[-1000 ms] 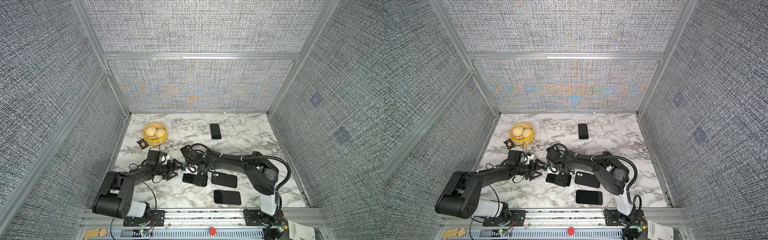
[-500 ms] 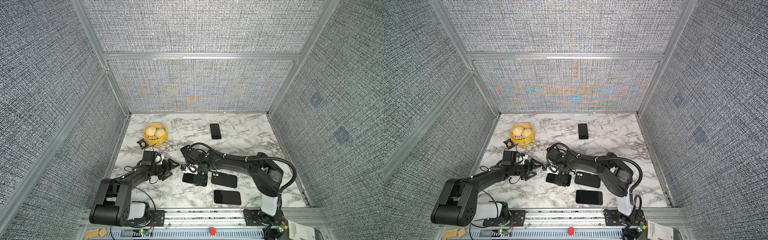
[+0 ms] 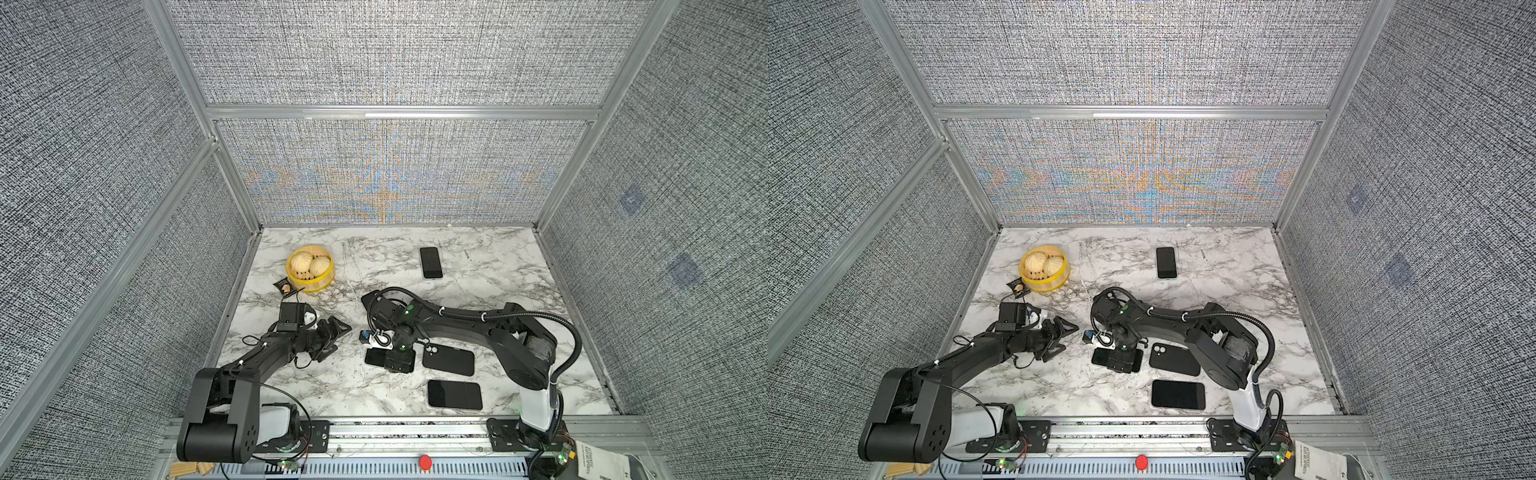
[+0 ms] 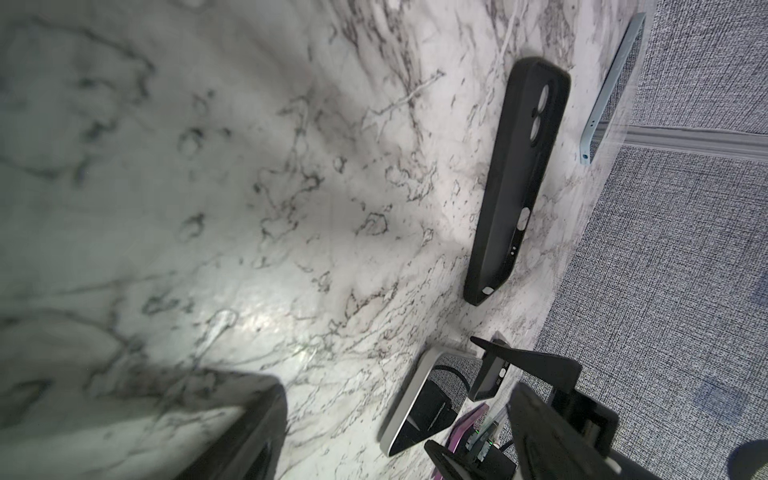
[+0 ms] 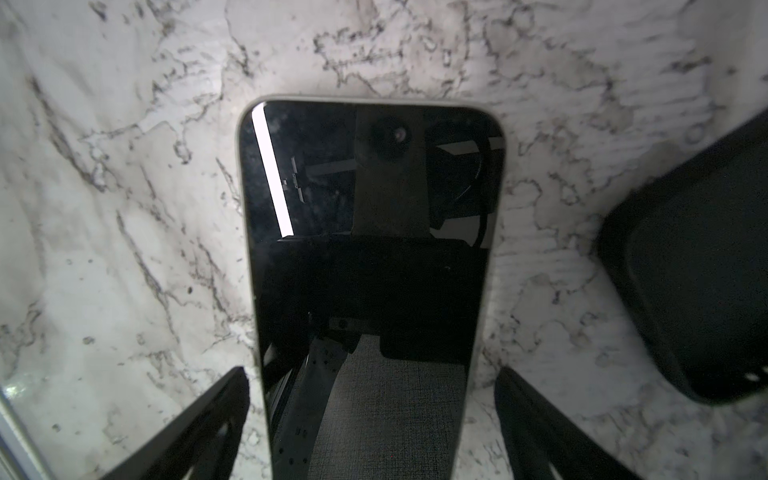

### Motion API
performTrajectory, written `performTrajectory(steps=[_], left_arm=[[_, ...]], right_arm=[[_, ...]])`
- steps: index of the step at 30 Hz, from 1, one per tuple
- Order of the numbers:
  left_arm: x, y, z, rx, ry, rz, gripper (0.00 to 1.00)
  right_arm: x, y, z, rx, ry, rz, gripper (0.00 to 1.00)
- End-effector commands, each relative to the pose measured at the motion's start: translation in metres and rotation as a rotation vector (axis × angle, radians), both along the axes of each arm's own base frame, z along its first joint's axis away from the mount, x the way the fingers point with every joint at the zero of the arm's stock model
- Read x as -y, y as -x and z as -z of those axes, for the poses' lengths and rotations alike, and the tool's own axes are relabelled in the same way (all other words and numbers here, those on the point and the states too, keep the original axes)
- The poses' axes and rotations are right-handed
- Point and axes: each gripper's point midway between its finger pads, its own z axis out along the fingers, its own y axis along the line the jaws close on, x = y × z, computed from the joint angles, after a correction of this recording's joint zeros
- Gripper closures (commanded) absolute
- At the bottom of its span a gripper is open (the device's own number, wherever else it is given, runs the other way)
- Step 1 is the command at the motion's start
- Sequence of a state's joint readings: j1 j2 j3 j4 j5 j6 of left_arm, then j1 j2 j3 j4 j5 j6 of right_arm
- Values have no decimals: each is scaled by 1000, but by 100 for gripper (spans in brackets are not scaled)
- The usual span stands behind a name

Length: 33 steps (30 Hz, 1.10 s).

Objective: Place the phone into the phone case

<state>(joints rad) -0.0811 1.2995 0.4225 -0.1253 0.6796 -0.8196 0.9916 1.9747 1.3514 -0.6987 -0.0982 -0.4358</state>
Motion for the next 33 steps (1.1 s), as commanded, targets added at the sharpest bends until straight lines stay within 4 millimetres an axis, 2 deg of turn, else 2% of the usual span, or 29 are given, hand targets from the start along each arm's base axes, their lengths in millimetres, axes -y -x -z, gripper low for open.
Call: performTrajectory(steps=[1,14,18,27,33], left_arm=[[-22,22,31,-132,-137,-53,14],[-15,20,35,-136,-98,-25,15],[-12,19,36,-128,-80,-16,14],[6,16,38,-117,35,44,17],[23,17,34,-102,99,90,23]], right_arm=[[4,9,6,-49,16,3,7],[11,9,16,-54,71,44,17],[9,10,14,-60,55,54,21],[0,4,1,-73,-66,94,30],[-1,-1,-2,-69,-128,123,33]])
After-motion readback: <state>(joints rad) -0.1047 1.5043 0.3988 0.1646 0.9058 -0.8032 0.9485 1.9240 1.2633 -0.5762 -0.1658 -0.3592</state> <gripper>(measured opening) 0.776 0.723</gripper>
